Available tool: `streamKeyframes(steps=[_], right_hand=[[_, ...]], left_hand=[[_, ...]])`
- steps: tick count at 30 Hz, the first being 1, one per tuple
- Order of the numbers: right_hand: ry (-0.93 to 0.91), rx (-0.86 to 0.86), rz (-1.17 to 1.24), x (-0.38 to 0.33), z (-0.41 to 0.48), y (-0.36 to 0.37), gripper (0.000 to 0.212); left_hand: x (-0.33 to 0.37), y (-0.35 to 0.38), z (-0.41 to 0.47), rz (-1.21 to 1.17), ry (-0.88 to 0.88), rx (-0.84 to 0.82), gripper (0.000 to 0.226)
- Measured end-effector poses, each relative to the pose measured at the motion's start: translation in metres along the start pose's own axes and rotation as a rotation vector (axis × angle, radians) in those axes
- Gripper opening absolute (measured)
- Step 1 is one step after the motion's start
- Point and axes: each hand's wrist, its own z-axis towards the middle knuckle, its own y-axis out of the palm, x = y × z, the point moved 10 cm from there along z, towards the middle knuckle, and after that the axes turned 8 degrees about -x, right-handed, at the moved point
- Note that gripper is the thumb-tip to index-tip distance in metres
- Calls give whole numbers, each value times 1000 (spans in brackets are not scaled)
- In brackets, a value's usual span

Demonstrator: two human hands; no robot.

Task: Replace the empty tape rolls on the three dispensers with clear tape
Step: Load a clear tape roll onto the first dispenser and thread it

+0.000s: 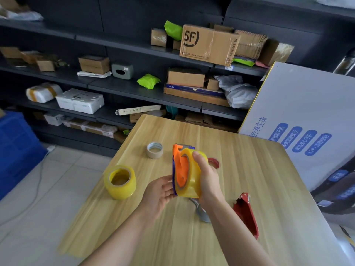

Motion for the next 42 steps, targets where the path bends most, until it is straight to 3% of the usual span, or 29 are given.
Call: streamKeyframes(steps=[4,10,15,21,25,28,32,36,42], right_hand=[[40,2,-48,31,-9,-9,33],[155,-5,6,93,-25,-9,42],[194,-43,-58,125,-37,-3,33],[347,-48,-112,179,-46,2,52],[397,-83,-154,210,-41,4,86],[414,-74,-196,229,-37,1,90],[436,-66,-218,231,-42,7,80],[455,-68,-224,239,-42,12,45],[449,-109,-167,249,-36,18,23]], left_hand=[[-37,-9,-20,109,-106,19,26],[-82,-44,-49,211,-273,152,21],[-104,-74,-64,232,-360,231,14],[-127,-107,-73,346,-459,281,12],[-140,-121,-72,416,-519,278,20],[-145,-130,-68,523,-531,261,21],[-148,-136,-64,632,-563,203,21],[-153,-143,-59,689,-596,157,22],[-154,-153,-47,776,-567,156,20]])
